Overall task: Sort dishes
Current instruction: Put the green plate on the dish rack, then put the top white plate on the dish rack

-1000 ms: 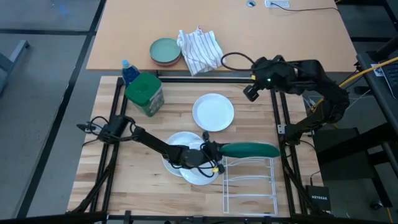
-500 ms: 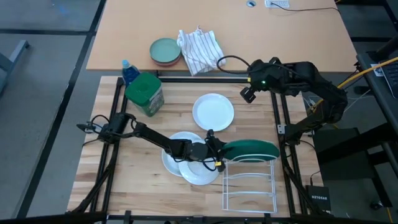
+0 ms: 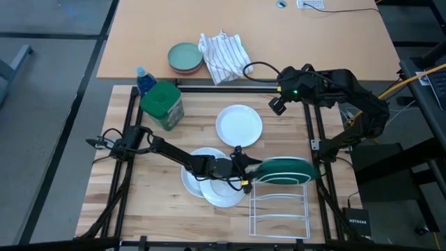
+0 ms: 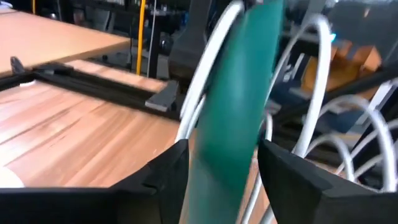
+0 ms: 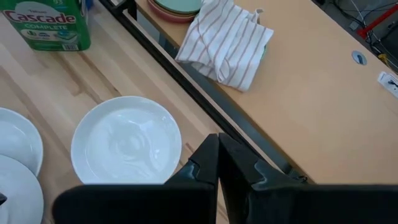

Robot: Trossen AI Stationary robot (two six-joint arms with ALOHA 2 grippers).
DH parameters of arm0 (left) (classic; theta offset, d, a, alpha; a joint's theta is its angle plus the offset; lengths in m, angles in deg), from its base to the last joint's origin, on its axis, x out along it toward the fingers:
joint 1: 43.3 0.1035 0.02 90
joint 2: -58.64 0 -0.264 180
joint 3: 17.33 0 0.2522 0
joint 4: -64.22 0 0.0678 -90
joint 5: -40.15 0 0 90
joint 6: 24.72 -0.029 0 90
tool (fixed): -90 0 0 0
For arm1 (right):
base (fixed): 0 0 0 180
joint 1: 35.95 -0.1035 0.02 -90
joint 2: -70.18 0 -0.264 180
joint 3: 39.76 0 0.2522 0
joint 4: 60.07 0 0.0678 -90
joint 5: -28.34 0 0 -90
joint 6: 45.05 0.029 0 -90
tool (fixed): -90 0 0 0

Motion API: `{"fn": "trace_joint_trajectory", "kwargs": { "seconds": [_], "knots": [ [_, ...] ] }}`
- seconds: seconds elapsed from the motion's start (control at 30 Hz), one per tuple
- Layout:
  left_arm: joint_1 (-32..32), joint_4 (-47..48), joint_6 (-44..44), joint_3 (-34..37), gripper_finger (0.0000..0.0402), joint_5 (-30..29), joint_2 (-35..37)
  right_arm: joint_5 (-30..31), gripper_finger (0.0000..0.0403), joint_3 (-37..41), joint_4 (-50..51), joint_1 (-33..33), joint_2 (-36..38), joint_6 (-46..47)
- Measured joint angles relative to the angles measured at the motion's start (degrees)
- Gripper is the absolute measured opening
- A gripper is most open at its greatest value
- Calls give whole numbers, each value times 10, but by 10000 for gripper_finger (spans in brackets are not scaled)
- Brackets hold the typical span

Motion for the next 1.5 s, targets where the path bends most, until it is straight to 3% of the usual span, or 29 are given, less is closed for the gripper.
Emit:
{"fn": "trace_joint_trajectory", "kwargs": {
  "seconds": [0.3, 0.57, 0.77, 1.0, 1.23, 1.5],
  "knots": [
    [0, -72, -60, 0, 191, 0, 1, 0, 12, 0, 0, 0, 0, 0],
    [0, -54, -92, 0, 192, -5, 11, 0, 12, 0, 10, 0, 0, 0],
    [13, 123, -123, 0, 192, -43, 79, 0, 12, 0, 30, 0, 1, 0],
    [45, 344, -109, 0, 192, -46, 153, 0, 12, 0, 30, 0, 1, 0],
    [119, 534, 19, 0, 192, -43, 176, -10, 12, 0, 29, 0, 1, 0],
    [261, 621, 118, 1, 192, 88, 175, -37, 12, 0, 29, 18, 1, -26]
  ]
}}
